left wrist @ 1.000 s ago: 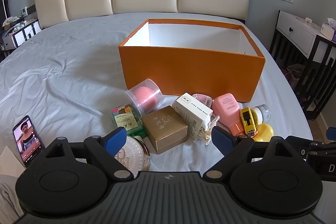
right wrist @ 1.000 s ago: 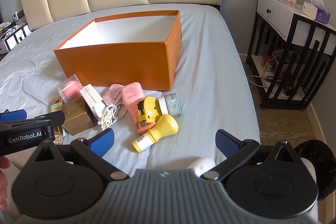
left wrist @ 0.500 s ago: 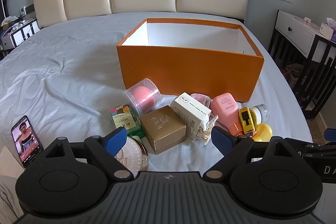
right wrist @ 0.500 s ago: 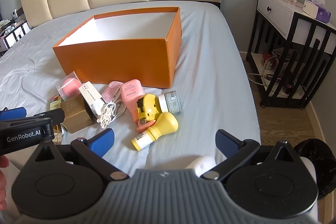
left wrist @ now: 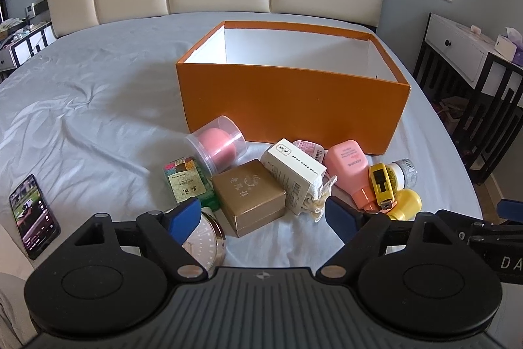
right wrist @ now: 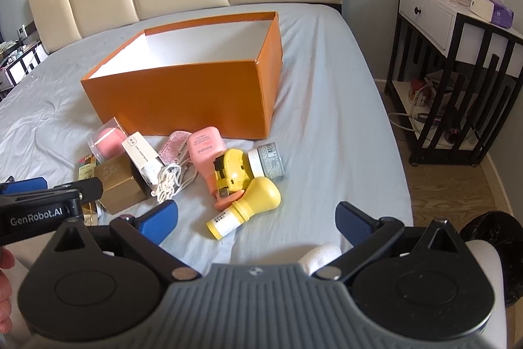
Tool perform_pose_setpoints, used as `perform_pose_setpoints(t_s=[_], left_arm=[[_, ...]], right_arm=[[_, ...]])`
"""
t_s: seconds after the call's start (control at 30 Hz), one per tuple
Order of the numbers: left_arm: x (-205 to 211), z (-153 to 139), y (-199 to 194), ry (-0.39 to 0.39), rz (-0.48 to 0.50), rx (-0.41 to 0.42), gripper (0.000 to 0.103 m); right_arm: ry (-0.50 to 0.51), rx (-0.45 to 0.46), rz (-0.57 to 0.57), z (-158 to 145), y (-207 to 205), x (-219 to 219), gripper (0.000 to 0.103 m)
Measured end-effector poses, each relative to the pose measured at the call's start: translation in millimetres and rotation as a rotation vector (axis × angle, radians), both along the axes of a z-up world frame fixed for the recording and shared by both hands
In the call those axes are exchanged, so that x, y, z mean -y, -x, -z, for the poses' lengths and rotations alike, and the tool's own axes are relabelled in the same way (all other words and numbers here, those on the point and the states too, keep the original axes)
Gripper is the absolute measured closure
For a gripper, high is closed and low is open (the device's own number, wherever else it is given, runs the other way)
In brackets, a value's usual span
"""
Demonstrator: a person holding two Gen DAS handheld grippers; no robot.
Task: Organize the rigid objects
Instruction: 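Lower the left tool onto the gold box while the right tool approaches the white box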
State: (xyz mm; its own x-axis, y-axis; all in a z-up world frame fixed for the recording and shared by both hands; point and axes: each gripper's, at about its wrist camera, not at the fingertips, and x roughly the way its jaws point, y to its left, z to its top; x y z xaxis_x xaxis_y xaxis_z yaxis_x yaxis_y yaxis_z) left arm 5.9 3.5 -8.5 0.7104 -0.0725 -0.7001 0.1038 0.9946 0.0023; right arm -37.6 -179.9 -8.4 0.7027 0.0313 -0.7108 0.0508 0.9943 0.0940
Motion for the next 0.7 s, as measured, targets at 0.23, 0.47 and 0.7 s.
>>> perform_pose_setpoints(t_s=[0.23,0.47,0.7], left_arm=[[-9,5,-13,0.054,-0.017,-0.055,0.019],[-17,12,-32,0.061,-0.008,-0.088,0.023],[-41,22,-58,0.118,-0.055,-0.144,0.022]], right_arm=[[-0.024,-0.011,-0.116,4,-15,-8,0.003],[-0.011,-0.057,-0.228,10,-45,-33,0.029],[0.025,-0.078,-0.341,14,-79,-62,0.041]])
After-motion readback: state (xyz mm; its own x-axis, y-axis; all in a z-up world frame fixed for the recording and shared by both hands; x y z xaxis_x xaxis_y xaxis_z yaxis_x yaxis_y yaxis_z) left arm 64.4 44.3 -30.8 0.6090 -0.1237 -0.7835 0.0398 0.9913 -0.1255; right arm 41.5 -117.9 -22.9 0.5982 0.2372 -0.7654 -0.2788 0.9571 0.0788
